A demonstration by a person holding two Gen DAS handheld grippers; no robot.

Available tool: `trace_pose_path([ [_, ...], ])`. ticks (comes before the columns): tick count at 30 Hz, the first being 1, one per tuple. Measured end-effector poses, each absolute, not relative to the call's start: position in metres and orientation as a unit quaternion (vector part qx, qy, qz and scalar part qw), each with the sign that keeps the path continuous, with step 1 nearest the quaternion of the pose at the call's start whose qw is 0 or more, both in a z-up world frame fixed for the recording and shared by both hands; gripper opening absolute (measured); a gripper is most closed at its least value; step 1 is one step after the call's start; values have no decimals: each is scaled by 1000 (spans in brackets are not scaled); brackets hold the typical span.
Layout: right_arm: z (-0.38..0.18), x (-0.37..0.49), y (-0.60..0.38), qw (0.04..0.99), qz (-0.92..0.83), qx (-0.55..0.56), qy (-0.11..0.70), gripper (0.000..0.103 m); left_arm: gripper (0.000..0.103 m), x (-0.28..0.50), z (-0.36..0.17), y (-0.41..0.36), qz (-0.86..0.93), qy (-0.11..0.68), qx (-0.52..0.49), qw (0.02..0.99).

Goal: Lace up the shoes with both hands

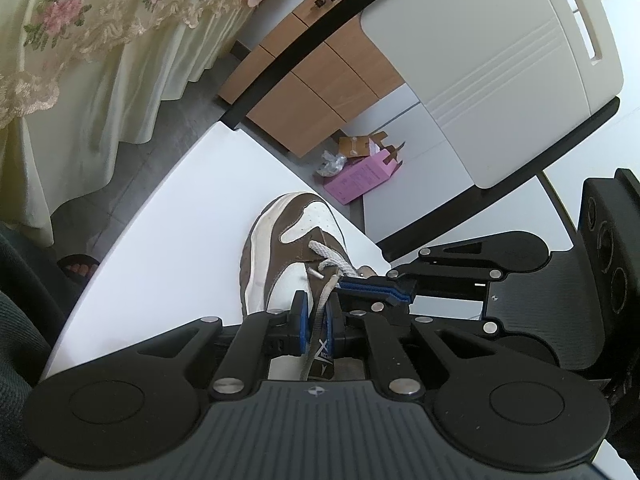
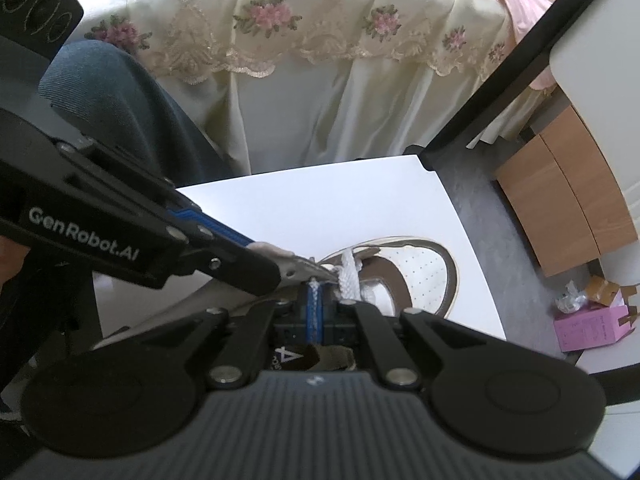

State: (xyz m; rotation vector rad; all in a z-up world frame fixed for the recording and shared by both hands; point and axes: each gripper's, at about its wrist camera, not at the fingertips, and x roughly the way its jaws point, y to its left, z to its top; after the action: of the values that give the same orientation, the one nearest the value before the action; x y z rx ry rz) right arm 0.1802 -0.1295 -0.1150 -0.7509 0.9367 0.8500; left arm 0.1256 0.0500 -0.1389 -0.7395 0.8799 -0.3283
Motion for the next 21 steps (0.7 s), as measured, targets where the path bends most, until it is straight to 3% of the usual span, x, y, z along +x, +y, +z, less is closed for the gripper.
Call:
trace_pose_path([
  [4, -116, 183, -136, 753, 382, -321, 429, 3, 48, 128, -143, 56, -161, 415, -377, 812],
  [7, -117, 185, -141, 761, 382, -303, 429, 3, 56, 131, -149, 65, -160, 408, -417, 796],
  [17, -121, 177, -145, 781, 378, -279, 412, 3, 54, 147, -169, 79, -158, 388, -528, 739],
  [21, -121, 177, -147, 785, 375, -270, 412, 3, 47, 153, -178, 73, -154, 394, -548, 721],
])
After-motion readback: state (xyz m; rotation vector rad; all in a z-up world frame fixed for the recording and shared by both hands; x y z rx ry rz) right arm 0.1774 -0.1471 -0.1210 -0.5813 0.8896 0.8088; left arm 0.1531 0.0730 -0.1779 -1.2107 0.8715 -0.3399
